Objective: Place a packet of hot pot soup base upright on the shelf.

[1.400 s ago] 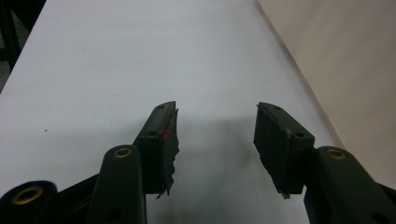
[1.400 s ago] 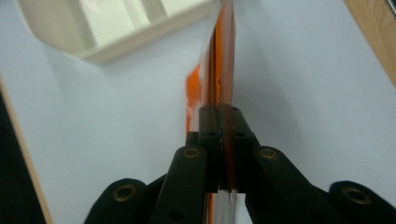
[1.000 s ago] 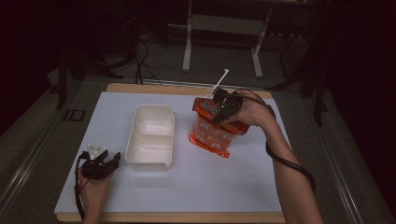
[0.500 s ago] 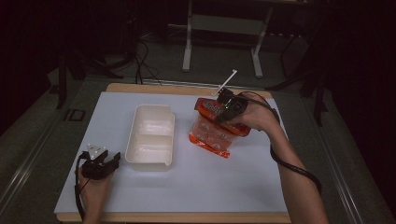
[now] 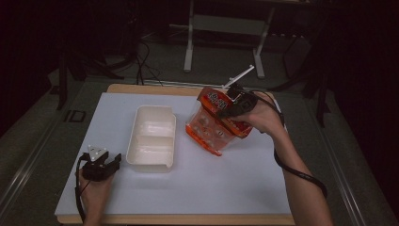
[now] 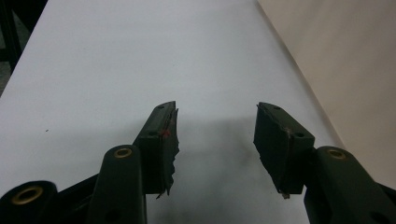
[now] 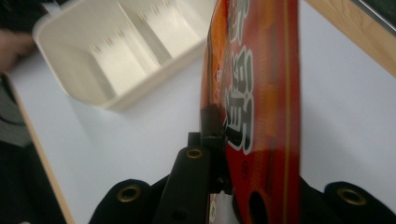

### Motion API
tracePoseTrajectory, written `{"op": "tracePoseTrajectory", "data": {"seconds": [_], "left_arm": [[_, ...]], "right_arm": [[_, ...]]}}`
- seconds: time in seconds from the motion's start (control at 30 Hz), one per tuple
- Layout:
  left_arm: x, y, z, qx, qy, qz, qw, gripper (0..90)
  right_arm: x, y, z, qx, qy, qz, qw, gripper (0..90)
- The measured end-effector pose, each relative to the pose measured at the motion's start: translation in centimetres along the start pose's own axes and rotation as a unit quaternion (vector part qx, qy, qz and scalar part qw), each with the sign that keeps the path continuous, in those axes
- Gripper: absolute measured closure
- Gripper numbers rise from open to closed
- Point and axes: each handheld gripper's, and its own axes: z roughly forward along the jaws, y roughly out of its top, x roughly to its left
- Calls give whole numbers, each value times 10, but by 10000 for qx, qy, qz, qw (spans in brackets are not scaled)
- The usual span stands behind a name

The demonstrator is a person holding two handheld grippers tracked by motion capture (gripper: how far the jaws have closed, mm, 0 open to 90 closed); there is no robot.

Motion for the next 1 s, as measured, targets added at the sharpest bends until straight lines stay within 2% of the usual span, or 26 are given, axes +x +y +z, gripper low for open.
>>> {"op": "tracePoseTrajectory", "data": {"seconds": [0.1, 0.5, 0.73, 1.0], "left_arm": [[0, 0, 0, 0, -2, -11, 10000, 495], [1, 0, -1, -42, -5, -40, 10000, 496], [1, 0, -1, -38, -2, -29, 10000, 495], [1, 0, -1, -23, -6, -19, 10000, 496]], "right_arm": [[-1, 1, 0, -253, 90, 69, 9996, 900], [2, 7, -2, -671, 74, 161, 9976, 900], [8, 11, -10, -1042, 110, 160, 9944, 900], [16, 19, -13, -1337, 143, 107, 9909, 899]]}}
